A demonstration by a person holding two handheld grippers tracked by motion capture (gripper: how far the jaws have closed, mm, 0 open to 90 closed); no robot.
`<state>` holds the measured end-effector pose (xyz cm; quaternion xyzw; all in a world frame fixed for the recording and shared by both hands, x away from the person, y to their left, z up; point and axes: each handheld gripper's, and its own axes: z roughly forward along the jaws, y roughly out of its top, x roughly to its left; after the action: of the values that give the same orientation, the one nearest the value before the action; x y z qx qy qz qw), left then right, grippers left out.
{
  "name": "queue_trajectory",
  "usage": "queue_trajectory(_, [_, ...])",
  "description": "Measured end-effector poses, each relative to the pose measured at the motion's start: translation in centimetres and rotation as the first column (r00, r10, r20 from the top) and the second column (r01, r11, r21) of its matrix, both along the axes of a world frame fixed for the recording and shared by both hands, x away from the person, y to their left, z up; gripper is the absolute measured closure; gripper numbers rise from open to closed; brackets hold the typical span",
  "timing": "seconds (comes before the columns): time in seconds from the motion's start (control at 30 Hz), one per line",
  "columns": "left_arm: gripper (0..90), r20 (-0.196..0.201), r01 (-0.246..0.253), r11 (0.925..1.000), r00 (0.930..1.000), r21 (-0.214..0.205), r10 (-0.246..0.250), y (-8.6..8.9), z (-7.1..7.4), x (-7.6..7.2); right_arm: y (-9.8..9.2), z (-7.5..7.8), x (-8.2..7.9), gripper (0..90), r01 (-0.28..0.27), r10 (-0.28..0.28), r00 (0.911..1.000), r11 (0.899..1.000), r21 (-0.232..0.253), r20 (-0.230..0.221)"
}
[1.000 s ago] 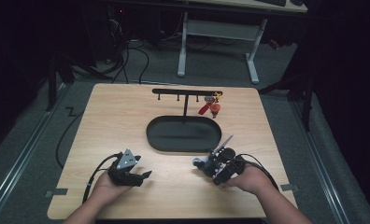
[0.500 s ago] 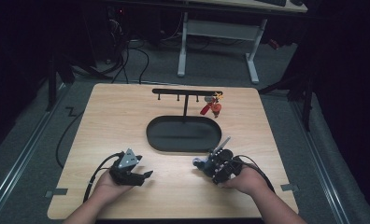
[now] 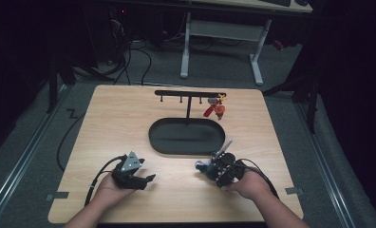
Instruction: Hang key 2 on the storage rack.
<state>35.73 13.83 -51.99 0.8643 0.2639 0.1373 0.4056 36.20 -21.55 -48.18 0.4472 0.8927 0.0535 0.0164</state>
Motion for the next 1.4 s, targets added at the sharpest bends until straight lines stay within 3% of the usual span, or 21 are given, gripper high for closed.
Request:
queue_trajectory(0.1, [26.8,0.001,0.0,1.0,1.0,-0.001,0.0,0.0,0.0,0.0,0.0,0.6,0.0,45.5,-0.003,0.003,1.0,1.0,0.008,0.0])
queue_trajectory(0.13, [26.8,0.001,0.0,1.0,1.0,0.0,0.0,0.0,0.0,0.0,0.1,1.0,-0.2,45.7,0.029,-0.029,0.9996,1.0,0.002,-0.009])
queue_trajectory(0.2, [26.8,-0.001,0.001,1.0,1.0,0.0,-0.001,0.0,-0.1,0.0,-0.1,1.4,-0.1,46.2,-0.009,0.009,0.9999,1.0,0.005,0.006])
queue_trajectory(0.47, [26.9,-0.005,0.004,1.0,1.0,0.005,-0.004,-0.1,-0.1,0.0,-0.7,3.7,0.2,46.5,0.003,-0.003,0.9999,1.0,0.024,0.013])
queue_trajectory(0.7, [27.0,-0.005,0.005,1.0,1.0,0.002,-0.005,-0.1,-0.2,0.0,-1.2,5.9,0.9,46.5,0.032,-0.033,0.9992,0.998,0.046,0.022])
queue_trajectory(0.9, [27.0,0.0,0.002,0.9999,1.0,0.01,-0.002,-0.1,-0.1,-0.1,-0.9,7.5,1.6,46.5,0.039,-0.04,0.9992,0.998,0.051,0.008])
queue_trajectory(1.4, [26.9,0.003,-0.01,1.0,0.9999,-0.001,0.01,0.3,0.0,-0.2,-0.5,11.5,4.1,46.7,0.087,-0.089,0.9958,0.993,0.077,0.022])
